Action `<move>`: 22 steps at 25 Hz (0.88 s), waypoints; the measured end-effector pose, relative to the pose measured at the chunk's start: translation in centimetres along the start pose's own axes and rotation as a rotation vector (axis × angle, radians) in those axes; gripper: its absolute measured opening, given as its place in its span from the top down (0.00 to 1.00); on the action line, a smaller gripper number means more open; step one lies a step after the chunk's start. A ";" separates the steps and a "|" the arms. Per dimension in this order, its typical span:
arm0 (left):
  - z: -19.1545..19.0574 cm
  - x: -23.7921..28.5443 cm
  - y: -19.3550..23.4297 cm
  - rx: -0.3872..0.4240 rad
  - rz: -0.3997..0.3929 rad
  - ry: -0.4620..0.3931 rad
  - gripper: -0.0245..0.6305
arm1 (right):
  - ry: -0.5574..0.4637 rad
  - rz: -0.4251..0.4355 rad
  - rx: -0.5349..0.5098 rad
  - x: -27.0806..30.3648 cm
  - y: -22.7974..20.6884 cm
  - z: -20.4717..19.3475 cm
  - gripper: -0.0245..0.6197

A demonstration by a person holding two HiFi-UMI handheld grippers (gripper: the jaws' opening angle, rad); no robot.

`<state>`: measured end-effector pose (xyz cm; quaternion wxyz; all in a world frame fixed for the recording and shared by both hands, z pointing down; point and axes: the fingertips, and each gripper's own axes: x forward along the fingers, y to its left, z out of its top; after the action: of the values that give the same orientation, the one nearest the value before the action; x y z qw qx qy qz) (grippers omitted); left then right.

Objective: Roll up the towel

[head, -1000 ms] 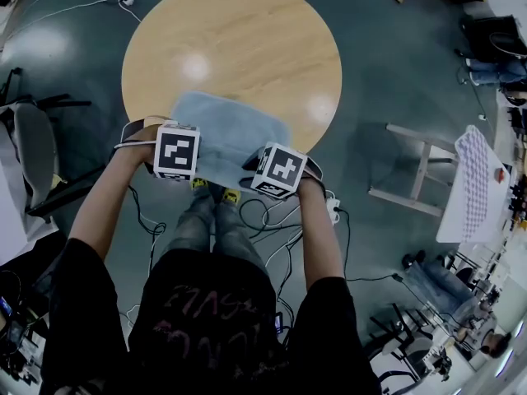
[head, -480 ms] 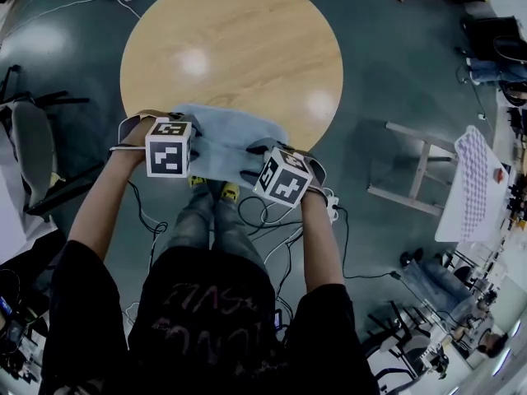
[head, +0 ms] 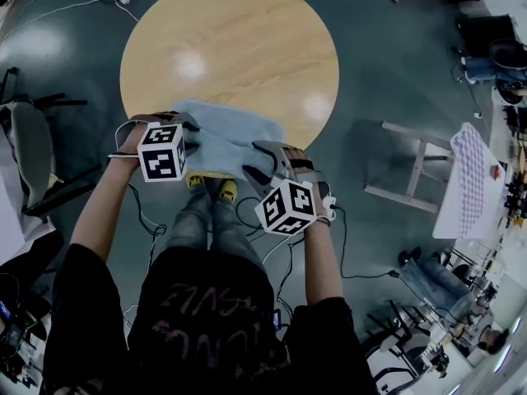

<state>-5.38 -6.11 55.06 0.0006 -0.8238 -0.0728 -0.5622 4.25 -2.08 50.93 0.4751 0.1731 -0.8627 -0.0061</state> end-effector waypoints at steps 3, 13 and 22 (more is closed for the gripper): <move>-0.1 0.0 0.0 -0.002 0.006 -0.004 0.74 | -0.022 -0.039 -0.038 -1.3 1.8 1.4 0.60; 0.4 -1.6 0.0 0.021 0.080 -0.017 0.73 | 0.133 0.066 -0.012 4.6 3.0 -0.6 0.66; 1.9 -4.8 -3.4 0.182 0.259 0.026 0.71 | 0.120 0.156 0.049 4.9 1.4 -0.9 0.68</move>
<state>-5.72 -3.14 49.63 0.1489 -0.8154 -0.0165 -0.5591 2.15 -2.08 55.63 0.5205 0.1172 -0.8435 0.0622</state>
